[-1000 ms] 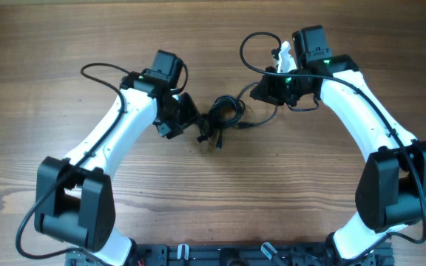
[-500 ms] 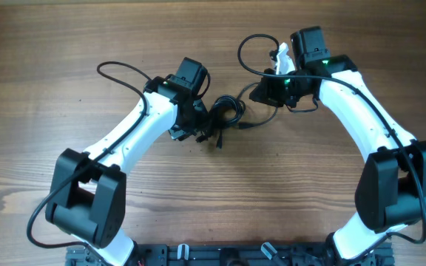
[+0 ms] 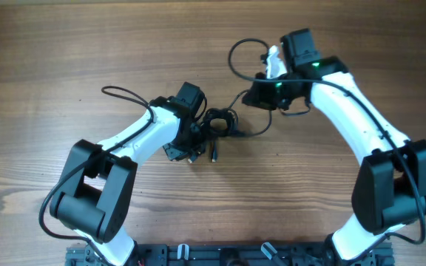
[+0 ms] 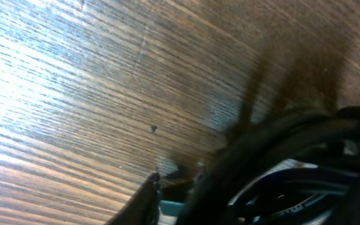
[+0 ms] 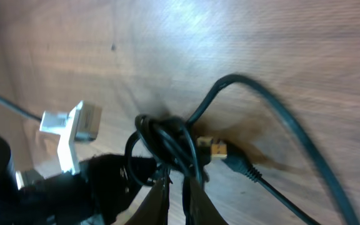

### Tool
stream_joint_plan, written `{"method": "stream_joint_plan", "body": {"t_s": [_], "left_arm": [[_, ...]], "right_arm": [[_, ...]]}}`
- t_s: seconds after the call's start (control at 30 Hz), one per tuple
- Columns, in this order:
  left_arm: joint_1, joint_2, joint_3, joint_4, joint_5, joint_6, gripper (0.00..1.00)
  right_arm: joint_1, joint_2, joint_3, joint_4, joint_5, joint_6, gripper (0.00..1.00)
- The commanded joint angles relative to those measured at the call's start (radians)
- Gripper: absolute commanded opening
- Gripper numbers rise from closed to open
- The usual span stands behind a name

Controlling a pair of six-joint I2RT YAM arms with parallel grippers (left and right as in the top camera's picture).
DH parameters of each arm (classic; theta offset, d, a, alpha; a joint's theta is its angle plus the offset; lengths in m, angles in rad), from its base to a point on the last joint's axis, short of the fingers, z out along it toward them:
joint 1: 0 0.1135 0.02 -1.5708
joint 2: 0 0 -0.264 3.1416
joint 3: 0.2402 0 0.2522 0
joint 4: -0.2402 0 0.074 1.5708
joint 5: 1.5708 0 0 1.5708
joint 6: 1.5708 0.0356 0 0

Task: Untangle cables

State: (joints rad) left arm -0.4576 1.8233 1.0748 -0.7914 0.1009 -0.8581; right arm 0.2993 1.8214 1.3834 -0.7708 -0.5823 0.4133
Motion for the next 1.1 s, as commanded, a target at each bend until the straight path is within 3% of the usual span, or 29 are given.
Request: {"method": "stream_joint_plan", "body": {"t_s": [0.0,0.43,0.63,0.8,0.93,1.07], "left_arm": [[-0.001,0.018,-0.024,0.027,0.004,-0.021,0.04],[0.247,-0.069,-0.021,0.388,0.789,0.175,0.04],[0.248,-0.069,-0.021,0.489,0.928,0.224,0.04],[0.248,-0.069,-0.021,0.494,0.957,0.262,0.04],[0.249,-0.069,-0.021,0.627,1.141,0.278,0.04],[0.290,-0.069,-0.021,0.660,1.186,0.278,0.04]], "right_arm": [[0.079,-0.024,0.002,0.004,0.006,0.033,0.14],[0.129,-0.024,0.002,0.028,-0.081,0.087,0.15],[0.129,0.063,0.002,0.047,-0.146,0.127,0.17],[0.124,0.109,0.002,0.114,-0.159,0.150,0.39],[0.122,0.119,0.002,0.141,-0.139,0.141,0.36],[0.058,0.119,0.002,0.150,-0.209,0.123,0.33]]}}
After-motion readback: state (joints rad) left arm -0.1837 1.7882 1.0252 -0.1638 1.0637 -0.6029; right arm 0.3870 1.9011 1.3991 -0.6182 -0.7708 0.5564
